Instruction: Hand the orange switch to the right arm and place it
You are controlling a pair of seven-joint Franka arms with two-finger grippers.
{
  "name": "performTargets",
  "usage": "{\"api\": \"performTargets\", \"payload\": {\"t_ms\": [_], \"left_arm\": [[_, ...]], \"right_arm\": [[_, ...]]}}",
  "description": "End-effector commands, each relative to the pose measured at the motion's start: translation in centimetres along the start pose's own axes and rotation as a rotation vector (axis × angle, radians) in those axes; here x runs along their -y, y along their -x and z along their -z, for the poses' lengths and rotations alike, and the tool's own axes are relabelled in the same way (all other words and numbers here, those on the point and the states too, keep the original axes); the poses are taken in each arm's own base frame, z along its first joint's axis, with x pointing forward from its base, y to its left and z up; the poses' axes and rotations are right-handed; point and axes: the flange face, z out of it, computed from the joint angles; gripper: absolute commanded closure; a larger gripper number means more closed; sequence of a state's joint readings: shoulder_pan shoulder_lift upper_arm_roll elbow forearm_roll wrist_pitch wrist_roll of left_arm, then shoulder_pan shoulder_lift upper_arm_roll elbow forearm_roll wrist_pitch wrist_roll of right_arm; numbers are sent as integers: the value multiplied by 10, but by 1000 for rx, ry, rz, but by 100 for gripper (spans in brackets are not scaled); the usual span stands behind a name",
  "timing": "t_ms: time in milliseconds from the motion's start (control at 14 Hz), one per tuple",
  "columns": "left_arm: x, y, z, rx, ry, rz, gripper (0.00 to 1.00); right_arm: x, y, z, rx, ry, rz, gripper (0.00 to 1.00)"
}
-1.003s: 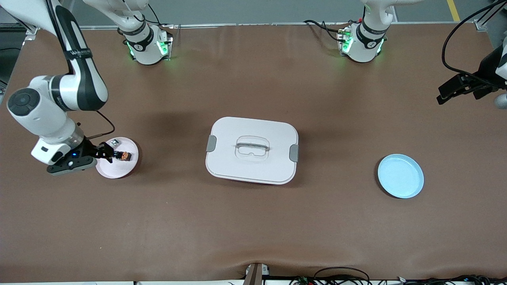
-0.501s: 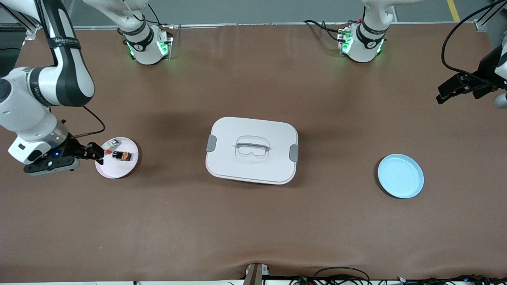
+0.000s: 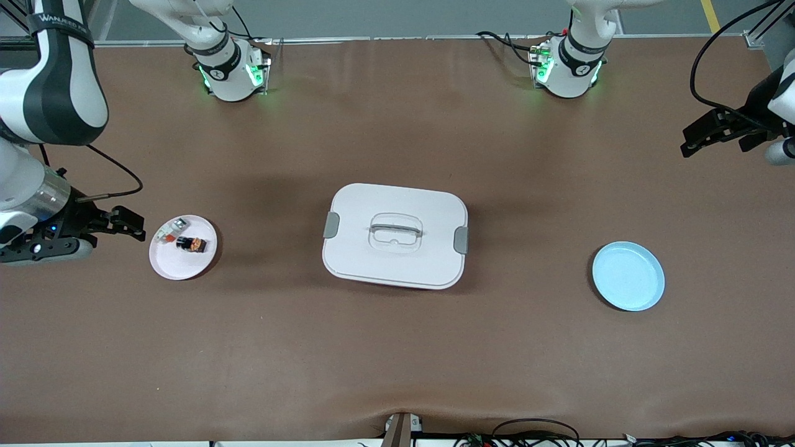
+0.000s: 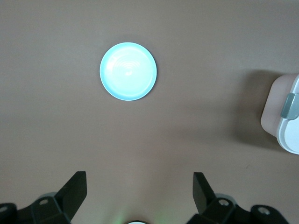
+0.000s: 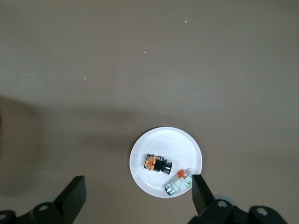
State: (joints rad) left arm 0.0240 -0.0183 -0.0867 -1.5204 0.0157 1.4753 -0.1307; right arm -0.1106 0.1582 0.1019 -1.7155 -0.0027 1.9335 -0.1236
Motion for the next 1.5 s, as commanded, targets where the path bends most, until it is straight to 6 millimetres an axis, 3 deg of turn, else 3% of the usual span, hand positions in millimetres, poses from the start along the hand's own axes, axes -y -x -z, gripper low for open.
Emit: {"api": "performTargets", "payload": {"t_ms": [0,716,1433], "left_arm": [[-2,7,6,3,-6,-29,0],[0,10,9,15,-6,-26,0],[5,9,22,-14,1,-20,0]], "right_arm": [[-1,1,19,27,-35,-37,0],[10,11,75,110,-44,-114,0],[3,20,91,101,-38,-130,0]]}}
